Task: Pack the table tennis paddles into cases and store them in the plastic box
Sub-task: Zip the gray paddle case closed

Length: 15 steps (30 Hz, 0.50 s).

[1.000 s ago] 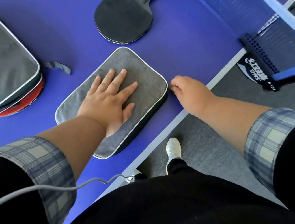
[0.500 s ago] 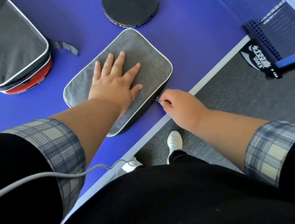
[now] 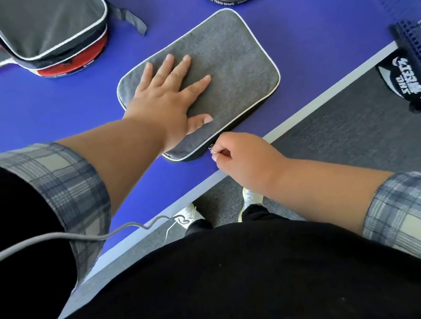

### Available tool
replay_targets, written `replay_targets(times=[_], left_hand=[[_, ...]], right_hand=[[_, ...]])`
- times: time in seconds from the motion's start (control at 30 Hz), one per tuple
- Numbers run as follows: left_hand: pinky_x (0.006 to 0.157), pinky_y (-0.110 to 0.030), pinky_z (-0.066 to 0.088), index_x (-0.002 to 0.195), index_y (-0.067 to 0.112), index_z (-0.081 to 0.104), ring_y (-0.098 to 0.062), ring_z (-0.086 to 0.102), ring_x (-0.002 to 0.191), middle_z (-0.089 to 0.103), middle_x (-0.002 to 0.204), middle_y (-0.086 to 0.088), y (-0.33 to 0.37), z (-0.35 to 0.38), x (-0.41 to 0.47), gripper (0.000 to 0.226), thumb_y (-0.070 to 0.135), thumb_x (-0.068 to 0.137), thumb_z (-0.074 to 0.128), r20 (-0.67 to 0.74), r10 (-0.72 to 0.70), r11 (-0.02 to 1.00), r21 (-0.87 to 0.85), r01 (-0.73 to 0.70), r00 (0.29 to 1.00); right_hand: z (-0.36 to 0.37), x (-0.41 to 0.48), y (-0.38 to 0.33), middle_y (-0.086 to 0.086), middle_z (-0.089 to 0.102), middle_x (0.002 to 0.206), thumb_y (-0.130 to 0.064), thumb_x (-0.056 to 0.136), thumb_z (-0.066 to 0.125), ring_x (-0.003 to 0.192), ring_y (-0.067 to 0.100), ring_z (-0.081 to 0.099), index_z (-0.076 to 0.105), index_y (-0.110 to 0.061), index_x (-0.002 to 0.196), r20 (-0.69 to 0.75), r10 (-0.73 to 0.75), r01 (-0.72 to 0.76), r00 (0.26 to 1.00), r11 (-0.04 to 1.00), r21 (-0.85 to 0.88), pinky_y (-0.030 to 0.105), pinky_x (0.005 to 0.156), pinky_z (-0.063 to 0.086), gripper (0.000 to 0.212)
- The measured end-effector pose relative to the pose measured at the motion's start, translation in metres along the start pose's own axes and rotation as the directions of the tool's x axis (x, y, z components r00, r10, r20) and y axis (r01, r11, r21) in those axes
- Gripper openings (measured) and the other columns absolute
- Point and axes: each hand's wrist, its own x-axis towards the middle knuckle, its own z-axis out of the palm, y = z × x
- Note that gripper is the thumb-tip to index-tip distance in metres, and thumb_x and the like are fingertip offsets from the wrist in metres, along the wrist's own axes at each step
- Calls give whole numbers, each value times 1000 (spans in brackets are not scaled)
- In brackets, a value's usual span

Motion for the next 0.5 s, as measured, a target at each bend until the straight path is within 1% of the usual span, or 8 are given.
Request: replay_targets(times=[0.13,0.23,0.3,0.33,0.37,0.43,0.47,0.5], left_hand=[[122,-47,-2,154,35,28,-28,1,153,12,166,-5,8,-4,-10,71,61,92,51,-50,-55,978,-206,43,997],[124,-42,5,149,30,41,-25,10,152,27,162,-4,17,-3,-31,59,43,95,60,-118,-68,924,-383,18,991],[123,-40,12,145,27,49,-25,20,150,37,156,-3,22,0,-45,51,38,96,60,-141,-72,900,-435,3,987],[121,-42,19,141,26,53,-26,28,147,44,151,-3,23,1,-51,46,36,96,60,-149,-88,899,-438,14,985],[116,-46,30,134,25,60,-31,40,138,52,142,-5,25,0,-57,40,35,96,61,-175,-106,902,-430,21,979],[90,-45,50,110,20,71,-35,60,103,66,110,-8,30,-3,-71,24,34,93,64,-319,-57,917,-391,-77,946],[74,-38,51,98,19,72,-33,62,85,67,95,-5,34,-3,-78,22,38,92,61,-377,11,918,-363,-159,926],[63,-32,47,91,21,70,-30,62,74,65,85,-1,42,-1,-86,27,43,92,55,-372,71,918,-339,-207,926]], right_hand=[[1,4,-15,-10,66,90,-34,97,59,90,15,60,65,-19,104,42,67,-68,997,997,45,31,78,47,18],[-21,4,-20,-13,61,80,-44,94,60,84,11,60,67,-25,96,162,65,-56,985,996,-65,27,71,44,20],[-44,8,-25,-9,60,72,-47,94,57,73,14,58,63,-27,81,95,-8,24,995,984,-176,31,62,43,25],[-55,12,-28,-7,62,73,-46,94,56,73,16,58,62,-25,82,21,-68,71,997,978,-197,33,63,44,25],[-65,18,-32,-6,65,78,-42,95,55,79,17,59,64,-25,86,-56,-134,120,989,974,-194,35,68,47,21],[-80,36,-38,-4,67,101,-32,96,55,98,19,59,69,-23,102,-164,-281,244,946,946,-212,37,86,48,17],[-83,47,-39,0,65,115,-27,96,55,110,22,57,69,-21,112,-179,-354,304,918,917,-258,37,96,44,22],[-85,60,-41,5,61,128,-24,96,56,120,26,53,68,-19,121,-166,-414,348,895,882,-318,37,103,39,28]])
